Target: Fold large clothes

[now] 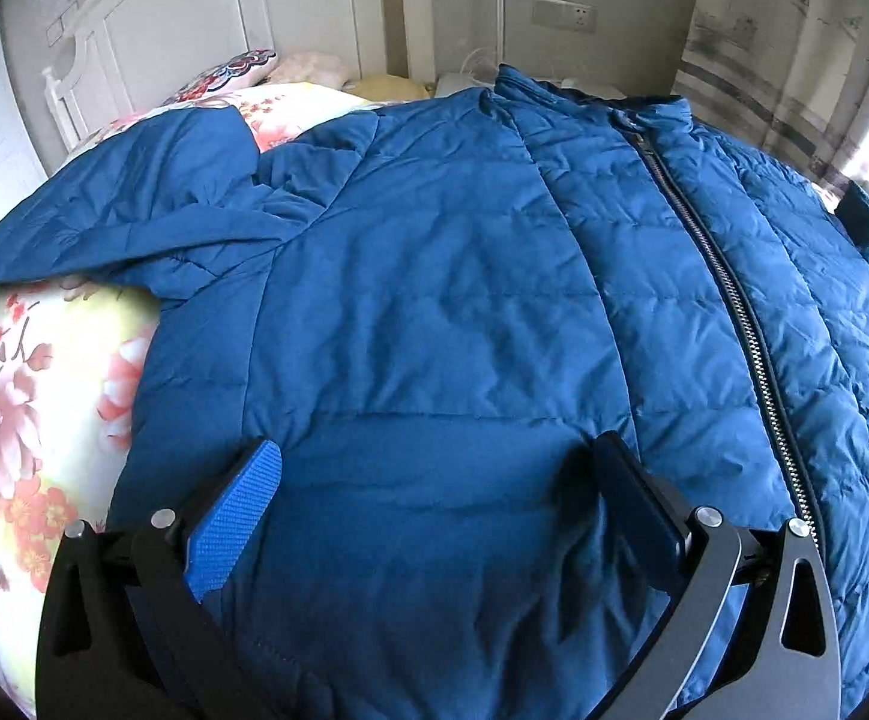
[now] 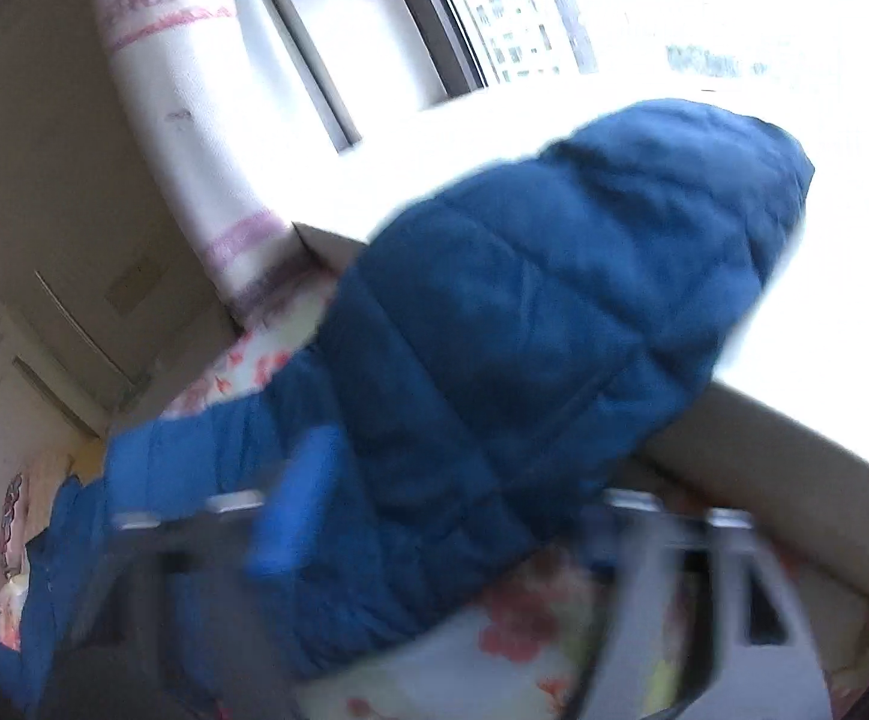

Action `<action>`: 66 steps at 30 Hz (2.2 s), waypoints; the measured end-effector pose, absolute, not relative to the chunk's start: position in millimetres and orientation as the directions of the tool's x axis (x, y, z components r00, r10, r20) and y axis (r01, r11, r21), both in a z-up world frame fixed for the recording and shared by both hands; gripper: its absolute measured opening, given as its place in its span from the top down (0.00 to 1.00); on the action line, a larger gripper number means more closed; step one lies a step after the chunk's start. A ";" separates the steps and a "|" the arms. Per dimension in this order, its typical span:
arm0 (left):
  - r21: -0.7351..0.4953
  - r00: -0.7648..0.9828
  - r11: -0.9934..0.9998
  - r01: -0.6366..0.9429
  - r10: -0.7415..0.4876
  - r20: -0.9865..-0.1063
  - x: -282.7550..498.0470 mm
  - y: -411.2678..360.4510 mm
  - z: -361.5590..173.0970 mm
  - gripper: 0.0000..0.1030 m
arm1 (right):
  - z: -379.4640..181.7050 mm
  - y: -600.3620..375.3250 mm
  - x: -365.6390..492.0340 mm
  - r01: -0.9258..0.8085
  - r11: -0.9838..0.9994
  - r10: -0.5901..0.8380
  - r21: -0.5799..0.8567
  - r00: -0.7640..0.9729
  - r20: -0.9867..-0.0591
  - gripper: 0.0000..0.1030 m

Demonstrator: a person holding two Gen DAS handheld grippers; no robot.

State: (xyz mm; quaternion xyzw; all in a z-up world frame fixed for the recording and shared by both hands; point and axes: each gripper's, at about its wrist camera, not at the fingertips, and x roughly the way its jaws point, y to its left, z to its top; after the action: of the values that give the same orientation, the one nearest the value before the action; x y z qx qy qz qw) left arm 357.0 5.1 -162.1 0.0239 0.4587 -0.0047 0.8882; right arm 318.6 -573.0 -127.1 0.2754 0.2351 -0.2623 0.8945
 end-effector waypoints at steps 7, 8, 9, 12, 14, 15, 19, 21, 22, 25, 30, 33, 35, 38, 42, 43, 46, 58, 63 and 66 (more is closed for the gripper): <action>0.039 0.583 0.999 0.029 0.014 -0.813 356.8 3.1 -161.9 0.04 | -60.8 -418.9 356.8 0.215 0.975 -0.178 0.062 0.914 -0.365 0.90; 0.039 0.583 0.999 0.029 0.015 -0.812 356.4 3.3 -162.1 0.04 | -59.5 -393.8 360.3 0.144 0.989 -0.125 0.027 0.923 -0.365 0.90; 0.039 0.583 0.999 0.029 0.014 -0.813 356.6 3.3 -162.2 0.04 | -61.4 -365.5 367.1 0.057 0.998 -0.053 -0.001 0.925 -0.377 0.90; 0.035 0.582 0.999 0.029 0.011 -0.813 356.4 3.6 -162.1 0.04 | -88.1 -302.3 390.0 -0.149 0.989 0.115 -0.025 0.850 -0.515 0.81; 0.032 0.582 0.999 0.030 0.009 -0.813 356.7 3.4 -161.8 0.04 | -128.5 -269.2 410.0 -0.231 0.972 0.146 -0.035 0.718 -0.681 0.31; 0.032 0.582 0.999 0.030 0.008 -0.813 356.3 3.8 -161.9 0.04 | -147.7 -261.2 414.8 -0.233 0.971 0.114 -0.060 0.663 -0.740 0.24; 0.027 0.583 0.999 0.030 0.005 -0.812 356.8 5.2 -162.4 0.04 | -148.6 -265.3 404.8 -0.224 0.975 0.149 0.009 0.615 -0.774 0.20; 0.029 0.584 0.999 0.031 0.006 -0.812 356.8 5.7 -162.5 0.04 | -135.0 -289.0 383.4 -0.179 0.979 0.189 0.098 0.614 -0.766 0.20; 0.027 0.584 0.999 0.031 0.004 -0.812 356.9 5.6 -162.2 0.04 | -126.4 -302.9 366.6 -0.170 0.977 0.208 0.129 0.636 -0.743 0.20; 0.038 0.587 0.999 0.022 0.018 -0.809 357.7 4.8 -161.7 0.04 | -119.7 -339.8 313.8 -0.109 0.976 0.212 0.191 0.697 -0.685 0.20; 0.037 0.646 0.986 0.163 -0.078 -0.760 352.7 -51.9 -130.8 0.06 | -148.1 -388.0 263.0 0.025 0.954 0.209 0.300 0.662 -0.720 0.25; 0.135 0.692 0.925 0.356 -0.164 -0.703 348.4 -131.3 -104.0 0.05 | -158.1 -387.8 244.0 0.006 0.957 0.214 0.291 0.663 -0.717 0.27; 0.189 0.692 0.851 0.490 -0.248 -0.678 347.3 -188.3 -92.2 0.05 | -157.4 -377.7 234.5 -0.038 0.967 0.212 0.253 0.677 -0.705 0.27; 0.297 0.682 0.732 0.613 -0.301 -0.667 349.3 -262.7 -90.0 0.05 | -162.2 -363.0 228.8 -0.063 0.976 0.195 0.209 0.687 -0.700 0.27; 0.382 0.668 0.623 0.683 -0.321 -0.671 355.4 -330.9 -95.1 0.05 | -163.0 -355.6 225.8 -0.098 0.980 0.192 0.176 0.712 -0.676 0.27; 0.394 0.663 0.603 0.694 -0.322 -0.675 357.0 -342.9 -97.0 0.05 | -163.3 -355.1 226.0 -0.100 0.980 0.191 0.171 0.711 -0.676 0.27; 0.445 0.651 0.535 0.718 -0.291 -0.701 359.2 -381.6 -113.9 0.05 | -166.9 -346.3 232.6 -0.100 0.981 0.186 0.164 0.713 -0.676 0.27; -0.102 0.604 0.766 0.635 -0.574 -0.553 407.2 -270.2 -36.8 0.74 | -168.5 -353.9 225.2 -0.096 0.977 0.200 0.193 0.733 -0.651 0.27; -0.405 0.655 0.795 0.452 -0.604 -0.454 426.1 -122.1 -27.3 0.74 | -165.2 -358.8 224.0 -0.097 0.974 0.209 0.204 0.727 -0.654 0.27; -0.499 0.677 0.800 0.335 -0.572 -0.463 426.7 -47.9 -52.6 0.74 | -164.6 -358.5 225.4 -0.094 0.974 0.208 0.204 0.722 -0.660 0.27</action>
State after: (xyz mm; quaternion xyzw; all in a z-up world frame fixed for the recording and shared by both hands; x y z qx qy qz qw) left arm 426.7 -47.9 -52.7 -0.1902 0.3122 -0.2532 0.8957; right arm 225.4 -358.5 -164.6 0.0782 0.3636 0.0815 0.9247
